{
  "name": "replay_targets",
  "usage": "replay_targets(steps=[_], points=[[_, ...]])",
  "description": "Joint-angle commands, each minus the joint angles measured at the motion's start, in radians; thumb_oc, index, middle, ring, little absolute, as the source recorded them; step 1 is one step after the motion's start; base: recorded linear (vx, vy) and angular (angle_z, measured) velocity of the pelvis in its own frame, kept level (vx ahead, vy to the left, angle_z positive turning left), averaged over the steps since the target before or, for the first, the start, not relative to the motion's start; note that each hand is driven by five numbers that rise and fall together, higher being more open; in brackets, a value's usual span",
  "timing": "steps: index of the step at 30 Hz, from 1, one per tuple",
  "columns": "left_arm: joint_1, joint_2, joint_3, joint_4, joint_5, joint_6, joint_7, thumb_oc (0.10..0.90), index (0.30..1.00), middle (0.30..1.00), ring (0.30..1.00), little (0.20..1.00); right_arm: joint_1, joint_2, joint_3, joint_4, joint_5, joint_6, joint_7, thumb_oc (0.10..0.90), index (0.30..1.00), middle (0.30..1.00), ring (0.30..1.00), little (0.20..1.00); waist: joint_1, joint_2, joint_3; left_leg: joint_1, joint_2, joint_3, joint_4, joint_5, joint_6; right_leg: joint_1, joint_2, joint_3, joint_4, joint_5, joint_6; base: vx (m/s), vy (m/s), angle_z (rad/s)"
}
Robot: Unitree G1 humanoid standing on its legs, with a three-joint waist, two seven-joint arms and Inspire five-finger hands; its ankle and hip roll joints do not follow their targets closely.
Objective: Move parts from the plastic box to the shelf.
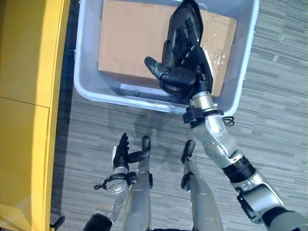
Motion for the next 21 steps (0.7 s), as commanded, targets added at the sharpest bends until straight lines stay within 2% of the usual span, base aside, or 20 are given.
replay_targets(steps=[1, 8, 16, 20, 21], points=[[0.091, 0.057, 0.032, -0.091, 0.020, -0.020, 0.016, 0.900, 1.000, 1.000, 1.000, 1.000, -0.081, 0.008, -0.027, -0.172, -0.059, -0.098, 0.037, 0.900, 1.000, 1.000, 1.000, 1.000, 0.006, -0.050, -0.015, 0.079, -0.002, 0.083, -0.025, -0.034, -0.004, 0.078, -0.048, 0.002, 0.084, -0.079, 0.056, 0.00, -0.013, -0.04], [0.100, 0.062, 0.045, -0.098, 0.021, -0.018, 0.011, 0.900, 1.000, 1.000, 1.000, 1.000, -0.074, -0.021, -0.035, -0.210, -0.068, -0.097, 0.044, 0.900, 1.000, 1.000, 1.000, 1.000, 0.001, -0.058, -0.017, 0.105, 0.002, 0.089, -0.025, -0.037, -0.004, 0.096, -0.044, 0.008, 0.089, -0.084, 0.054, 0.00, -0.007, -0.03], [0.112, 0.066, 0.072, -0.102, 0.038, -0.024, 0.007, 0.900, 1.000, 1.000, 1.000, 1.000, -0.065, -0.132, -0.078, -0.206, -0.271, -0.027, 0.028, 0.900, 1.000, 1.000, 1.000, 1.000, -0.008, -0.071, -0.042, 0.131, 0.008, 0.094, -0.025, -0.047, 0.000, 0.105, -0.037, 0.015, 0.098, -0.092, 0.054, 0.01, -0.007, -0.04], [0.113, 0.067, 0.078, -0.105, 0.042, -0.032, 0.003, 0.900, 1.000, 1.000, 1.000, 1.000, -0.072, -0.181, -0.089, -0.189, -0.277, -0.022, 0.038, 0.900, 1.000, 1.000, 1.000, 1.000, -0.008, -0.076, -0.045, 0.128, 0.010, 0.092, -0.025, -0.044, 0.000, 0.103, -0.036, 0.012, 0.098, -0.090, 0.053, 0.00, 0.000, 0.00], [0.115, 0.067, 0.081, -0.104, 0.044, -0.034, 0.003, 0.900, 1.000, 1.000, 1.000, 1.000, -0.078, -0.210, -0.096, -0.187, -0.319, -0.013, 0.038, 0.900, 1.000, 1.000, 1.000, 1.000, -0.008, -0.079, -0.044, 0.130, 0.010, 0.092, -0.025, -0.044, 0.000, 0.103, -0.035, 0.014, 0.101, -0.091, 0.053, 0.00, 0.000, 0.00]])
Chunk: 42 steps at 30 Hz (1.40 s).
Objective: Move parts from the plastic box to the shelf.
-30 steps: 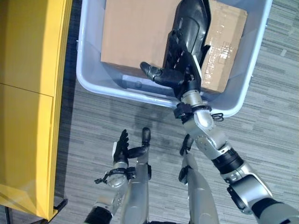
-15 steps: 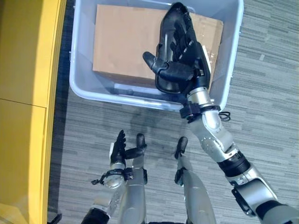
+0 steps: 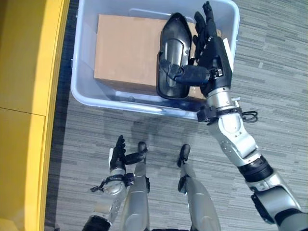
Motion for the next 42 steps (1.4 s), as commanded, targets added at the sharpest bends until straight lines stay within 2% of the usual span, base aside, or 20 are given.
replay_targets(steps=[1, 2, 5, 7, 9, 11, 15, 17, 18, 20, 27, 30, 42], points=[[0.100, 0.069, 0.048, -0.104, 0.042, -0.057, 0.001, 0.900, 1.000, 1.000, 1.000, 1.000, -0.121, -0.076, -0.058, -0.139, -0.189, -0.052, 0.014, 0.900, 1.000, 1.000, 1.000, 1.000, -0.005, -0.056, -0.046, 0.068, -0.002, 0.068, -0.010, -0.050, 0.000, 0.057, -0.045, -0.002, 0.108, -0.098, 0.055, 0.00, 0.000, 0.00], [0.099, 0.069, 0.047, -0.104, 0.042, -0.057, 0.001, 0.900, 1.000, 1.000, 1.000, 1.000, -0.122, -0.077, -0.059, -0.139, -0.189, -0.052, 0.014, 0.900, 1.000, 1.000, 1.000, 1.000, -0.005, -0.056, -0.047, 0.064, -0.003, 0.068, -0.010, -0.046, 0.000, 0.054, -0.045, -0.003, 0.105, -0.093, 0.054, 0.00, 0.000, 0.00], [0.105, 0.077, 0.051, -0.115, 0.051, -0.071, -0.010, 0.900, 1.000, 1.000, 1.000, 1.000, -0.135, -0.160, -0.054, -0.130, -0.319, -0.033, 0.018, 0.900, 1.000, 1.000, 1.000, 1.000, -0.005, -0.060, -0.044, 0.066, -0.002, 0.068, -0.010, -0.051, 0.000, 0.053, -0.044, -0.001, 0.111, -0.098, 0.055, 0.00, 0.000, 0.00], [0.110, 0.081, 0.054, -0.114, 0.057, -0.082, -0.023, 0.900, 1.000, 1.000, 1.000, 1.000, -0.149, -0.247, -0.043, -0.122, -0.472, -0.012, 0.030, 0.900, 1.000, 1.000, 1.000, 1.000, -0.001, -0.057, -0.041, 0.064, -0.002, 0.063, -0.010, -0.049, 0.001, 0.050, -0.042, -0.002, 0.115, -0.101, 0.056, 0.00, 0.000, 0.00], [0.116, 0.085, 0.058, -0.117, 0.064, -0.091, -0.033, 0.900, 1.000, 1.000, 1.000, 1.000, -0.149, -0.299, -0.035, -0.110, -0.515, -0.012, 0.048, 0.900, 1.000, 1.000, 1.000, 1.000, 0.002, -0.054, -0.039, 0.062, -0.001, 0.059, -0.010, -0.048, 0.000, 0.048, -0.042, -0.003, 0.117, -0.103, 0.056, 0.00, -0.018, 0.05], [0.118, 0.097, 0.059, -0.109, 0.067, -0.101, -0.046, 0.900, 1.000, 1.000, 1.000, 1.000, -0.191, -0.412, 0.003, -0.097, -0.624, -0.003, 0.064, 0.900, 1.000, 1.000, 1.000, 1.000, 0.008, -0.048, -0.033, 0.054, 0.000, 0.053, -0.010, -0.043, -0.001, 0.044, -0.041, -0.007, 0.120, -0.104, 0.056, 0.00, 0.000, 0.00], [0.124, 0.111, 0.055, -0.111, 0.066, -0.110, -0.058, 0.900, 1.000, 1.000, 1.000, 1.000, -0.259, -0.519, 0.062, -0.054, -0.757, 0.016, 0.061, 0.900, 1.000, 1.000, 1.000, 1.000, 0.016, -0.041, -0.025, 0.049, 0.002, 0.051, -0.010, -0.039, -0.003, 0.035, -0.041, -0.009, 0.127, -0.106, 0.056, 0.00, 0.000, 0.00], [0.126, 0.123, 0.053, -0.108, 0.075, -0.118, -0.065, 0.900, 1.000, 1.000, 1.000, 1.000, -0.317, -0.623, 0.131, -0.023, -0.982, 0.041, 0.029, 0.900, 1.000, 1.000, 1.000, 1.000, 0.024, -0.038, -0.023, 0.044, 0.000, 0.048, -0.010, -0.038, -0.004, 0.030, -0.041, -0.010, 0.131, -0.108, 0.057, 0.00, 0.000, 0.00], [0.126, 0.134, 0.051, -0.111, 0.081, -0.122, -0.068, 0.900, 1.000, 1.000, 1.000, 1.000, -0.372, -0.678, 0.204, 0.004, -1.068, 0.046, 0.044, 0.900, 1.000, 1.000, 1.000, 1.000, 0.030, -0.037, -0.021, 0.040, 0.001, 0.047, -0.010, -0.036, -0.006, 0.026, -0.042, -0.012, 0.134, -0.109, 0.058, 0.00, 0.000, 0.00], [0.123, 0.142, 0.046, -0.111, 0.087, -0.128, -0.071, 0.900, 1.000, 1.000, 1.000, 1.000, -0.475, -0.734, 0.332, 0.051, -1.174, 0.052, 0.052, 0.900, 1.000, 1.000, 1.000, 1.000, 0.034, -0.033, -0.018, 0.034, 0.000, 0.044, -0.010, -0.034, -0.008, 0.020, -0.044, -0.017, 0.139, -0.110, 0.058, 0.00, 0.000, 0.00], [0.105, 0.136, 0.030, -0.081, 0.086, -0.131, -0.088, 0.900, 1.000, 1.000, 1.000, 1.000, -0.670, -0.796, 0.619, 0.181, -1.348, 0.059, 0.092, 0.900, 1.000, 1.000, 1.000, 1.000, 0.040, -0.003, -0.018, -0.006, -0.005, 0.032, -0.010, -0.023, -0.007, -0.024, -0.050, -0.028, 0.163, -0.119, 0.056, 0.00, -0.021, 0.05], [0.103, 0.132, 0.023, -0.075, 0.087, -0.130, -0.092, 0.900, 1.000, 1.000, 1.000, 1.000, -0.715, -0.805, 0.686, 0.211, -1.398, 0.066, 0.094, 0.900, 1.000, 1.000, 1.000, 1.000, 0.040, 0.006, -0.018, -0.021, -0.005, 0.031, -0.010, -0.018, -0.004, -0.045, -0.052, -0.027, 0.177, -0.124, 0.053, 0.01, -0.009, 0.05], [0.105, 0.132, 0.011, -0.079, 0.087, -0.135, -0.087, 0.900, 1.000, 1.000, 1.000, 1.000, -0.781, -0.793, 0.763, 0.269, -1.425, 0.082, 0.087, 0.900, 1.000, 1.000, 1.000, 1.000, 0.041, 0.025, -0.018, -0.134, -0.006, 0.024, 0.061, -0.031, 0.005, -0.151, -0.059, -0.017, 0.222, -0.133, 0.040, 0.00, -0.008, 0.00]])
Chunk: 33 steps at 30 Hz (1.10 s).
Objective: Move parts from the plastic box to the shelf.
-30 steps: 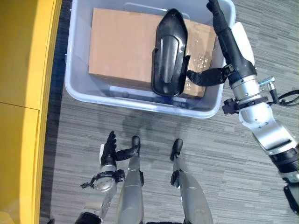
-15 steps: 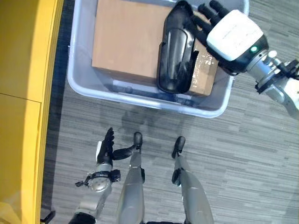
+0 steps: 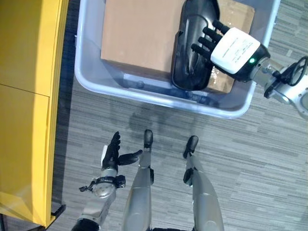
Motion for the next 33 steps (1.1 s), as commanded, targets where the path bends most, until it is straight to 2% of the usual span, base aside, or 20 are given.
replay_targets(steps=[1, 11, 22, 24, 31, 32, 33], points=[[0.070, 0.024, 0.000, -0.072, 0.035, -0.062, 0.004, 0.900, 1.000, 1.000, 1.000, 1.000, -0.166, -0.061, 0.057, -0.023, -0.011, 0.046, -0.055, 0.900, 1.000, 1.000, 1.000, 1.000, -0.015, 0.005, -0.019, 0.033, 0.017, 0.049, 0.045, -0.043, -0.006, 0.065, -0.016, -0.005, 0.071, -0.067, 0.033, 0.00, 0.000, 0.00], [0.067, 0.021, -0.003, -0.059, 0.029, -0.068, 0.028, 0.900, 1.000, 1.000, 1.000, 1.000, -0.228, -0.035, 0.102, 0.012, -0.017, 0.067, -0.075, 0.900, 1.000, 1.000, 1.000, 1.000, -0.018, 0.019, -0.019, -0.030, 0.016, 0.043, 0.065, -0.054, -0.004, -0.017, -0.021, 0.003, 0.109, -0.077, 0.028, 0.00, -0.004, 0.01], [0.081, 0.025, 0.009, -0.108, 0.031, -0.079, 0.047, 0.900, 1.000, 1.000, 1.000, 1.000, -0.227, -0.026, 0.103, 0.059, -0.004, 0.084, -0.088, 0.900, 1.000, 1.000, 1.000, 1.000, -0.010, 0.036, -0.019, -0.118, 0.011, 0.024, 0.084, -0.056, 0.000, -0.115, -0.032, -0.002, 0.154, -0.090, 0.027, 0.02, -0.006, 0.03], [0.087, 0.031, 0.015, -0.117, 0.034, -0.084, 0.053, 0.900, 1.000, 1.000, 1.000, 1.000, -0.220, -0.025, 0.103, 0.071, 0.009, 0.087, -0.090, 0.900, 1.000, 1.000, 1.000, 1.000, -0.008, 0.036, -0.019, -0.119, 0.011, 0.011, 0.084, -0.077, -0.006, -0.121, -0.034, 0.010, 0.171, -0.117, 0.037, 0.10, -0.039, 0.02], [0.116, 0.036, 0.002, -0.142, 0.024, -0.103, 0.052, 0.900, 1.000, 1.000, 1.000, 1.000, -0.251, 0.028, 0.189, 0.271, 0.047, 0.094, -0.075, 0.900, 1.000, 1.000, 1.000, 1.000, 0.018, 0.054, -0.019, -0.204, 0.001, -0.014, 0.094, -0.075, 0.001, -0.221, -0.050, 0.004, 0.220, -0.133, 0.037, 0.04, -0.004, 0.07], [0.115, 0.036, 0.003, -0.143, 0.024, -0.104, 0.054, 0.900, 1.000, 1.000, 1.000, 1.000, -0.251, 0.037, 0.190, 0.292, 0.055, 0.095, -0.072, 0.637, 0.632, 0.632, 0.632, 0.632, 0.019, 0.056, -0.019, -0.212, -0.001, -0.016, 0.096, -0.075, 0.001, -0.232, -0.051, 0.004, 0.226, -0.133, 0.037, 0.00, 0.000, 0.00], [0.111, 0.033, -0.002, -0.140, 0.020, -0.108, 0.057, 0.900, 1.000, 1.000, 1.000, 1.000, -0.236, 0.063, 0.179, 0.347, 0.076, 0.102, -0.067, 0.400, 0.300, 0.300, 0.300, 0.300, 0.024, 0.063, -0.019, -0.227, -0.003, -0.018, 0.099, -0.075, 0.002, -0.247, -0.055, 0.002, 0.236, -0.138, 0.037, 0.00, 0.000, 0.00]])
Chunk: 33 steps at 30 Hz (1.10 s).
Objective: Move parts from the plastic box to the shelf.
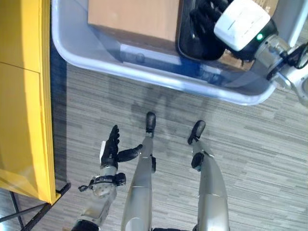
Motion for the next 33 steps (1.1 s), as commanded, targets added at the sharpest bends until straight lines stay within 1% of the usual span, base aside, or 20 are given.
replay_targets(steps=[1, 3, 6, 9, 10, 12, 13, 14, 16, 17, 19, 21, 25, 26, 27, 28, 29, 31, 33], points=[[0.083, 0.031, 0.010, -0.070, 0.021, -0.046, 0.029, 0.900, 1.000, 1.000, 1.000, 1.000, -0.052, 0.000, 0.098, 0.199, 0.030, 0.061, 0.021, 0.400, 0.300, 0.300, 0.300, 0.300, 0.036, 0.052, -0.015, 0.035, 0.012, 0.013, 0.022, -0.087, 0.005, 0.112, 0.001, -0.010, -0.085, -0.012, 0.076, 0.02, 0.019, 0.07], [0.071, 0.029, 0.001, -0.062, 0.015, -0.051, 0.032, 0.900, 1.000, 1.000, 1.000, 1.000, -0.036, 0.026, 0.106, 0.243, 0.043, 0.061, 0.030, 0.400, 0.300, 0.300, 0.300, 0.300, 0.042, 0.054, -0.015, 0.025, 0.007, 0.009, 0.031, -0.090, 0.007, 0.102, -0.002, -0.010, -0.074, -0.014, 0.076, 0.01, 0.028, 0.09], [0.058, 0.026, -0.003, -0.057, 0.010, -0.052, 0.032, 0.900, 1.000, 1.000, 1.000, 1.000, -0.015, 0.035, 0.104, 0.244, 0.044, 0.059, 0.041, 0.400, 0.300, 0.300, 0.300, 0.300, 0.044, 0.059, -0.015, 0.027, 0.004, 0.007, 0.031, -0.091, 0.008, 0.101, -0.009, -0.014, -0.068, -0.017, 0.076, 0.01, 0.029, 0.06], [0.049, 0.026, -0.006, -0.058, 0.005, -0.054, 0.036, 0.900, 1.000, 1.000, 1.000, 1.000, 0.021, 0.042, 0.071, 0.240, 0.055, 0.060, 0.039, 0.400, 0.300, 0.300, 0.300, 0.300, 0.046, 0.062, -0.015, 0.034, 0.001, 0.006, 0.030, -0.092, 0.009, 0.107, -0.012, -0.015, -0.067, -0.018, 0.076, -0.01, 0.037, 0.04], [0.041, 0.022, -0.013, -0.061, 0.005, -0.053, 0.037, 0.900, 1.000, 1.000, 1.000, 1.000, 0.045, 0.050, 0.042, 0.231, 0.070, 0.060, 0.030, 0.400, 0.300, 0.300, 0.300, 0.300, 0.045, 0.064, -0.015, 0.038, -0.001, 0.007, 0.031, -0.093, 0.011, 0.114, -0.013, -0.015, -0.072, -0.015, 0.076, 0.00, 0.000, 0.00], [0.040, 0.024, -0.013, -0.062, 0.004, -0.053, 0.038, 0.900, 1.000, 1.000, 1.000, 1.000, 0.059, 0.051, 0.027, 0.222, 0.073, 0.062, 0.028, 0.400, 0.300, 0.300, 0.300, 0.300, 0.047, 0.062, -0.015, 0.041, -0.002, 0.007, 0.032, -0.094, 0.012, 0.117, -0.013, -0.015, -0.073, -0.014, 0.076, 0.00, 0.000, 0.00], [0.034, 0.019, -0.015, -0.061, 0.004, -0.050, 0.041, 0.900, 1.000, 1.000, 1.000, 1.000, 0.087, 0.056, -0.009, 0.195, 0.094, 0.061, 0.015, 0.400, 0.300, 0.300, 0.300, 0.300, 0.043, 0.063, -0.015, 0.049, -0.004, 0.006, 0.033, -0.095, 0.013, 0.127, -0.013, -0.015, -0.079, -0.011, 0.077, -0.02, 0.026, 0.03], [0.034, 0.022, -0.016, -0.061, 0.004, -0.050, 0.041, 0.900, 1.000, 1.000, 1.000, 1.000, 0.094, 0.054, -0.017, 0.192, 0.092, 0.062, 0.015, 0.400, 0.300, 0.300, 0.300, 0.300, 0.046, 0.062, -0.015, 0.051, -0.004, 0.006, 0.032, -0.095, 0.013, 0.129, -0.013, -0.016, -0.080, -0.011, 0.077, -0.03, 0.043, 0.05], [0.024, 0.017, -0.020, -0.063, 0.007, -0.046, 0.045, 0.900, 1.000, 1.000, 1.000, 1.000, 0.137, 0.060, -0.069, 0.147, 0.116, 0.058, -0.004, 0.400, 0.300, 0.300, 0.300, 0.300, 0.040, 0.061, -0.015, 0.070, -0.006, 0.008, 0.029, -0.096, 0.014, 0.147, -0.014, -0.016, -0.084, -0.007, 0.079, -0.02, 0.034, 0.03], [0.025, 0.019, -0.021, -0.062, 0.007, -0.046, 0.045, 0.900, 1.000, 1.000, 1.000, 1.000, 0.143, 0.058, -0.074, 0.145, 0.115, 0.059, -0.004, 0.400, 0.300, 0.300, 0.300, 0.300, 0.041, 0.060, -0.015, 0.072, -0.006, 0.007, 0.028, -0.096, 0.014, 0.148, -0.014, -0.017, -0.085, -0.006, 0.079, 0.00, 0.000, 0.00], [0.020, 0.014, -0.023, -0.056, 0.006, -0.043, 0.046, 0.900, 1.000, 1.000, 1.000, 1.000, 0.188, 0.059, -0.129, 0.104, 0.129, 0.055, -0.025, 0.400, 0.300, 0.300, 0.300, 0.300, 0.039, 0.057, -0.015, 0.091, -0.007, 0.010, 0.027, -0.096, 0.015, 0.172, -0.015, -0.020, -0.089, -0.004, 0.080, -0.03, 0.030, 0.06], [0.015, 0.009, -0.020, -0.048, 0.010, -0.035, 0.045, 0.900, 1.000, 1.000, 1.000, 1.000, 0.239, 0.053, -0.186, 0.034, 0.135, 0.048, -0.041, 0.400, 0.300, 0.300, 0.300, 0.300, 0.032, 0.052, -0.015, 0.123, -0.011, 0.012, 0.031, -0.099, 0.015, 0.214, -0.016, -0.022, -0.097, 0.000, 0.081, -0.05, 0.037, 0.07], [0.012, 0.012, -0.017, -0.044, 0.015, -0.026, 0.040, 0.900, 1.000, 1.000, 1.000, 1.000, 0.293, 0.032, -0.254, -0.067, 0.147, 0.032, -0.049, 0.400, 0.300, 0.300, 0.300, 0.300, 0.027, 0.041, -0.015, 0.191, -0.015, 0.016, 0.027, -0.103, 0.013, 0.289, -0.019, -0.027, -0.114, 0.008, 0.085, -0.02, 0.021, 0.04], [0.014, 0.013, -0.018, -0.045, 0.015, -0.025, 0.040, 0.900, 1.000, 1.000, 1.000, 1.000, 0.299, 0.030, -0.259, -0.070, 0.146, 0.033, -0.047, 0.400, 0.300, 0.300, 0.300, 0.300, 0.028, 0.041, -0.015, 0.194, -0.014, 0.015, 0.025, -0.103, 0.013, 0.292, -0.019, -0.028, -0.116, 0.008, 0.086, -0.10, 0.036, 0.02], [0.001, 0.012, -0.011, -0.046, 0.020, -0.018, 0.036, 0.900, 1.000, 1.000, 1.000, 1.000, 0.309, 0.022, -0.298, -0.122, 0.163, 0.025, -0.055, 0.400, 0.300, 0.300, 0.300, 0.300, 0.025, 0.035, -0.015, 0.209, -0.016, 0.021, 0.024, -0.079, 0.017, 0.320, -0.022, -0.045, -0.134, 0.038, 0.076, -0.09, 0.033, 0.02], [0.002, 0.014, -0.012, -0.046, 0.020, -0.019, 0.036, 0.900, 1.000, 1.000, 1.000, 1.000, 0.315, 0.021, -0.303, -0.125, 0.162, 0.026, -0.054, 0.400, 0.300, 0.300, 0.300, 0.300, 0.026, 0.035, -0.015, 0.212, -0.016, 0.021, 0.022, -0.078, 0.017, 0.323, -0.022, -0.046, -0.136, 0.038, 0.076, -0.11, 0.043, 0.03], [-0.001, 0.012, -0.010, -0.041, 0.027, -0.012, 0.031, 0.900, 1.000, 1.000, 1.000, 1.000, 0.340, 0.013, -0.342, -0.173, 0.174, 0.018, -0.060, 0.400, 0.300, 0.300, 0.300, 0.300, 0.024, 0.030, -0.015, 0.260, -0.018, 0.022, 0.016, -0.080, 0.015, 0.376, -0.023, -0.050, -0.146, 0.039, 0.078, -0.01, 0.034, 0.05], [-0.016, 0.001, 0.012, -0.046, 0.030, -0.001, 0.026, 0.900, 1.000, 1.000, 1.000, 1.000, 0.442, 0.008, -0.508, -0.326, 0.226, -0.005, -0.096, 0.400, 0.300, 0.300, 0.300, 0.300, 0.013, 0.024, -0.015, 0.398, -0.023, 0.022, -0.006, -0.085, 0.013, 0.523, -0.028, -0.059, -0.170, 0.037, 0.086, 0.01, 0.040, 0.04], [-0.020, -0.004, 0.017, -0.032, 0.036, 0.004, 0.021, 0.900, 1.000, 1.000, 1.000, 1.000, 0.542, 0.025, -0.619, -0.389, 0.249, -0.016, -0.107, 0.400, 0.300, 0.300, 0.300, 0.300, 0.009, 0.023, -0.015, 0.467, -0.025, 0.019, -0.018, -0.089, 0.013, 0.594, -0.028, -0.063, -0.186, 0.036, 0.088, 0.03, 0.024, 0.07]])
